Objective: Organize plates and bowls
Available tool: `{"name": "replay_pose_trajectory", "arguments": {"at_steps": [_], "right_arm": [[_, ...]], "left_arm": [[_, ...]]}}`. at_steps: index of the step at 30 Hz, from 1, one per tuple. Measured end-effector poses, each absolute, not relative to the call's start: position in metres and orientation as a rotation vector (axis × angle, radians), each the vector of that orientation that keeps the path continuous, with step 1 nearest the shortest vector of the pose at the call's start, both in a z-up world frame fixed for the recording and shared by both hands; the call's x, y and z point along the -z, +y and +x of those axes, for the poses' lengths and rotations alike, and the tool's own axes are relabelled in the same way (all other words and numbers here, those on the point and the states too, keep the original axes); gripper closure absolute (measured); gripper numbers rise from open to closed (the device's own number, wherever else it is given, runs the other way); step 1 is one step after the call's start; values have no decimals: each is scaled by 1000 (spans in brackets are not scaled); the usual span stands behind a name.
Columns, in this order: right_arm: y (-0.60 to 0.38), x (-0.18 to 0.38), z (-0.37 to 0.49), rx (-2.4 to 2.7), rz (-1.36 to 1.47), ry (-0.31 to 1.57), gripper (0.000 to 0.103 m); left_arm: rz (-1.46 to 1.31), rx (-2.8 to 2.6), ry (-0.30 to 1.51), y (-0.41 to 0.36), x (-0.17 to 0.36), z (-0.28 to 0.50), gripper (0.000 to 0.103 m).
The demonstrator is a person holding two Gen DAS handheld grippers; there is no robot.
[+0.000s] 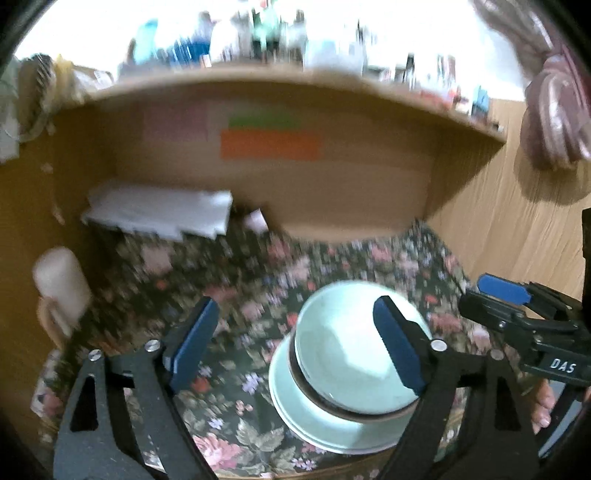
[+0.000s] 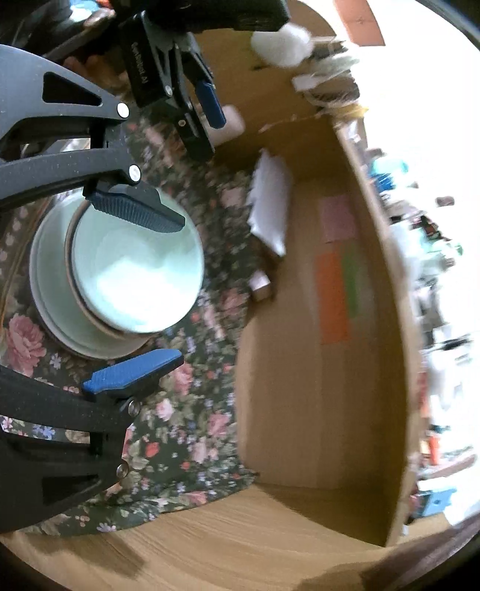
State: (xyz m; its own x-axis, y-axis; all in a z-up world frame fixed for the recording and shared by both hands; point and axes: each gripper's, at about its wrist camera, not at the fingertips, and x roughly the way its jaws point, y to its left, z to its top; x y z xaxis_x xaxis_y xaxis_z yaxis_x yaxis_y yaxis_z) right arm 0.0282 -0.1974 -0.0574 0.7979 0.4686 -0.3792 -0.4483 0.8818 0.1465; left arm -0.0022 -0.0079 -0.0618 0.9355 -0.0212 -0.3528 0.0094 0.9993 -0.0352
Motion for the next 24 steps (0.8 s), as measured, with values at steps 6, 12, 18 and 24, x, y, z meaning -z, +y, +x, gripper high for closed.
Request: {"name": "replay_pose_trajectory", "arguments": {"at_steps": [6,12,18,24], "right_arm": [[-202,42,3,-519,88,326,32],[-203,35,-21,-514,104,237,12],[-208,30,-34,-497,131,182,0],[-210,30,-39,-483,126,170,0]], "left_arm": [[-20,-25,202,-14,42,-45,3],[-32,-18,148,-16,37,-70,0],[-22,-22,138,-19,37,-79,0],[-24,-13,127,-19,38,-84,0]]}}
